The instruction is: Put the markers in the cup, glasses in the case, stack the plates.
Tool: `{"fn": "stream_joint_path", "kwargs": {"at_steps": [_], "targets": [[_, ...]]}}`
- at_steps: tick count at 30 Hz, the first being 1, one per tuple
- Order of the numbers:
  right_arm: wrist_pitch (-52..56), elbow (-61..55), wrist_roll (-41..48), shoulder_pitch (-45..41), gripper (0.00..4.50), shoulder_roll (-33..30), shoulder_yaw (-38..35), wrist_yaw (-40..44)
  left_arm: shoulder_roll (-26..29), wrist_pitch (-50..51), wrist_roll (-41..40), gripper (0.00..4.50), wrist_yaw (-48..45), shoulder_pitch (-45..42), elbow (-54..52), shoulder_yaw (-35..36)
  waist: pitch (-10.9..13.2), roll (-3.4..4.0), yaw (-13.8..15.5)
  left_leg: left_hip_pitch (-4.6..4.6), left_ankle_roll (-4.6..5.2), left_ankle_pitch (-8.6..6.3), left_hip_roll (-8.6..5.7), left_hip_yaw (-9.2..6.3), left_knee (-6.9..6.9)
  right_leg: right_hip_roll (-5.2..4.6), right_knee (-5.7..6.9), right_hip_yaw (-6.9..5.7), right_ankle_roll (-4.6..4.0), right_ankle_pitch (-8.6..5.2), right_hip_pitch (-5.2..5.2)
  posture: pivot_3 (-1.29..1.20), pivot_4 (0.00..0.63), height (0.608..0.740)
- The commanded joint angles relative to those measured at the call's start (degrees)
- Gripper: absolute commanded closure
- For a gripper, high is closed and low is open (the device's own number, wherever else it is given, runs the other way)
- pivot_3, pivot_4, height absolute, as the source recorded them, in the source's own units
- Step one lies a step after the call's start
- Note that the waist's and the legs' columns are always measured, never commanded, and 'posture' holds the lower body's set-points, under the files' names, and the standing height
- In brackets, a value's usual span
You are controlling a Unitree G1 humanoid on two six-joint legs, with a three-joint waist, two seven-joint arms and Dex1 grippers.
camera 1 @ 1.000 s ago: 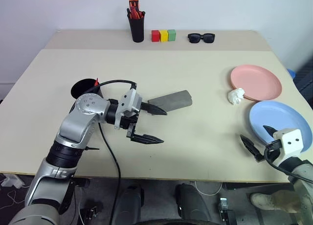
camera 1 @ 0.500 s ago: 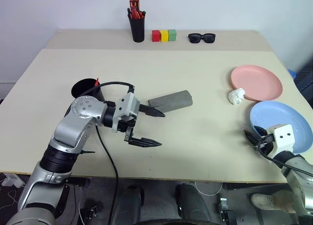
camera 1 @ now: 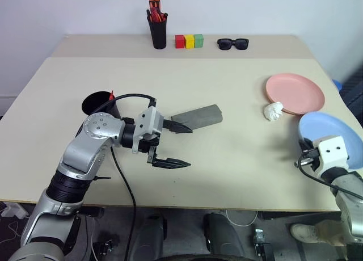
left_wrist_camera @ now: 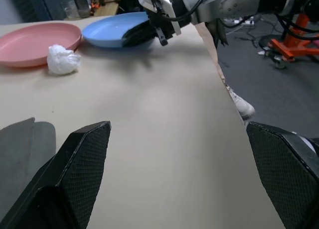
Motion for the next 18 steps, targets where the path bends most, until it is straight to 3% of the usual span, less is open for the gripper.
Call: {"fn": "stream_joint_path", "kwargs": {"at_steps": [1,6,17,18], "targets": [[-2.5,-0.9,-1.0,-6.4,4.45,-3.1,0.0,-0.3,-0.6,-0.3,-1.1,0.0,1.3,-0.2,-1.7,0.4,0.0,0.02,-0.2,0.0,0.0,0.0,0.0,0.0,0.0,0.0,0.01,0.0,0.01,0.0,-0.01,0.0,0.15,0.74],[-5.9,8.7,-2.5,-17.1,4.45,-6.0,4.8,3.2,-1.5,-0.3,-0.7,0.0,2.9,-0.7,-1.4,0.3,0.0,-0.05,0.1,0.0,0.0,0.0,0.01,0.0,-0.04,0.01,-0.02,-0.01,0.03,0.01,0.0,0.0,0.15,0.74],[-22.6,47.6,-7.3,-40.8,4.45,-8.9,14.1,10.8,-1.0,1.0,-1.0,0.0,7.6,1.6,-4.9,1.5,0.1,-0.01,-0.3,-0.06,0.0,0.0,-0.01,0.02,-0.08,0.0,-0.07,0.0,0.18,0.1,-0.06,0.0,0.15,0.74],[-23.9,50.8,-8.0,-42.7,3.83,-9.1,14.7,10.7,-0.8,1.3,-1.1,0.0,8.1,2.0,-5.4,1.7,0.1,0.0,-0.6,-0.05,0.0,0.0,-0.01,0.03,-0.07,0.0,-0.07,0.01,0.18,0.1,-0.06,0.0,0.15,0.74]]}}
